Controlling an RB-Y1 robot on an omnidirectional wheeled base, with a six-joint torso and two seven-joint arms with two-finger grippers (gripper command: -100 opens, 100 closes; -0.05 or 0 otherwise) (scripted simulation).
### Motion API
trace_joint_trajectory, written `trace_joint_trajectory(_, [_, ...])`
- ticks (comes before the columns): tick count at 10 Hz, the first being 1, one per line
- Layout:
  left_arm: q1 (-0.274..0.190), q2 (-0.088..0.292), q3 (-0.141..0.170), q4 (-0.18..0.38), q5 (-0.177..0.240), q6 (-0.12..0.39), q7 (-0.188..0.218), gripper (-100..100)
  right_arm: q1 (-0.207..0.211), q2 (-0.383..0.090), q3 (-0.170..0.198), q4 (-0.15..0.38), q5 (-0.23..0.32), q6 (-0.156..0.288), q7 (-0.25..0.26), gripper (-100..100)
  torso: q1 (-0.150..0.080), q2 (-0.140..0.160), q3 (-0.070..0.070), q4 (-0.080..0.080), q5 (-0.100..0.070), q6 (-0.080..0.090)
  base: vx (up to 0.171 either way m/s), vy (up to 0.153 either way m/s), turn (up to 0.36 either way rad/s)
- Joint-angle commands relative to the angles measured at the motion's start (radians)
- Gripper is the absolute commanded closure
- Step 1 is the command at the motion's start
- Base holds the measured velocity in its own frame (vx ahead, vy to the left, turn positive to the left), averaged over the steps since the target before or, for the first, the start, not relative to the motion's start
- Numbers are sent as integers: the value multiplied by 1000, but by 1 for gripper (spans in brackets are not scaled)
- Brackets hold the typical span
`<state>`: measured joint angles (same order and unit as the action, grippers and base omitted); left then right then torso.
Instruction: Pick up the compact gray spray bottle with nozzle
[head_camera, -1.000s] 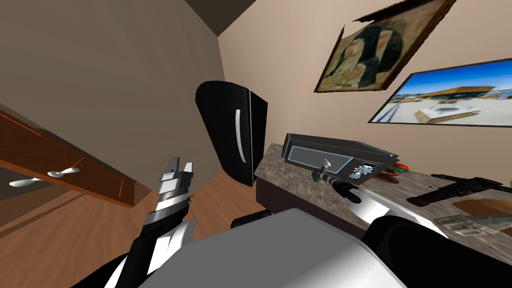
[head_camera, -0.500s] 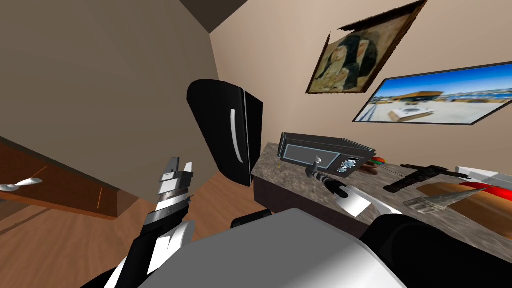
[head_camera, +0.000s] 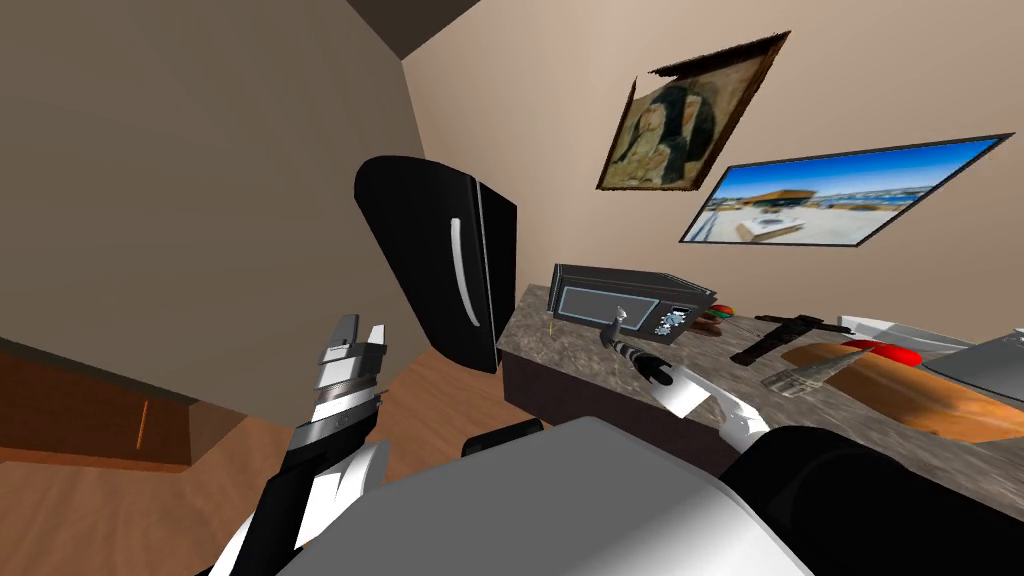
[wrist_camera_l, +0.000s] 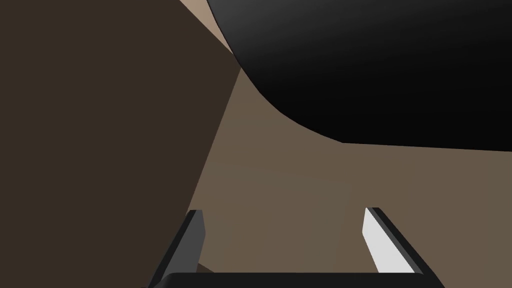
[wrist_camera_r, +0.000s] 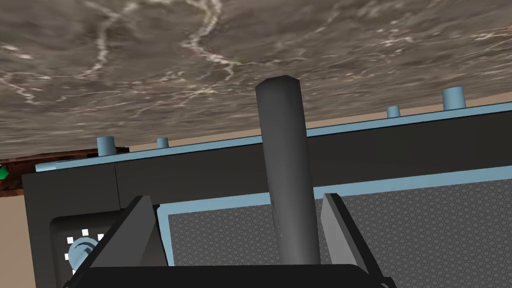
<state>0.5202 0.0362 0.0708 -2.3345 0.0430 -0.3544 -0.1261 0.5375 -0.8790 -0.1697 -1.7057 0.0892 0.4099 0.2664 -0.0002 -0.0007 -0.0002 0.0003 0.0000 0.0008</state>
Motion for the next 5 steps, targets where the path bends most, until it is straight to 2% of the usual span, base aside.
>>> trace_joint_trajectory(1, [0, 0, 0, 0, 0, 0, 0, 0, -50, 36, 50, 50, -31, 1, 50, -100, 0, 0, 0, 0, 0, 0, -24, -23, -363])
trace_joint_trajectory(2, [0, 0, 0, 0, 0, 0, 0, 0, -88, 36, 80, 77, -31, 1, 64, -100, -1, 2, 1, 0, -1, 2, -35, -11, -256])
trace_joint_trajectory(4, [0, 0, 0, 0, 0, 0, 0, 0, -153, 36, 84, 90, -31, 1, 64, -100, 0, 2, 1, 0, 0, 0, -14, -2, 10])
trace_joint_trajectory(5, [0, 0, 0, 0, 0, 0, 0, 0, -170, 36, 84, 90, -31, 1, 64, -100, 0, 1, 1, 0, 0, 0, 0, 0, 0])
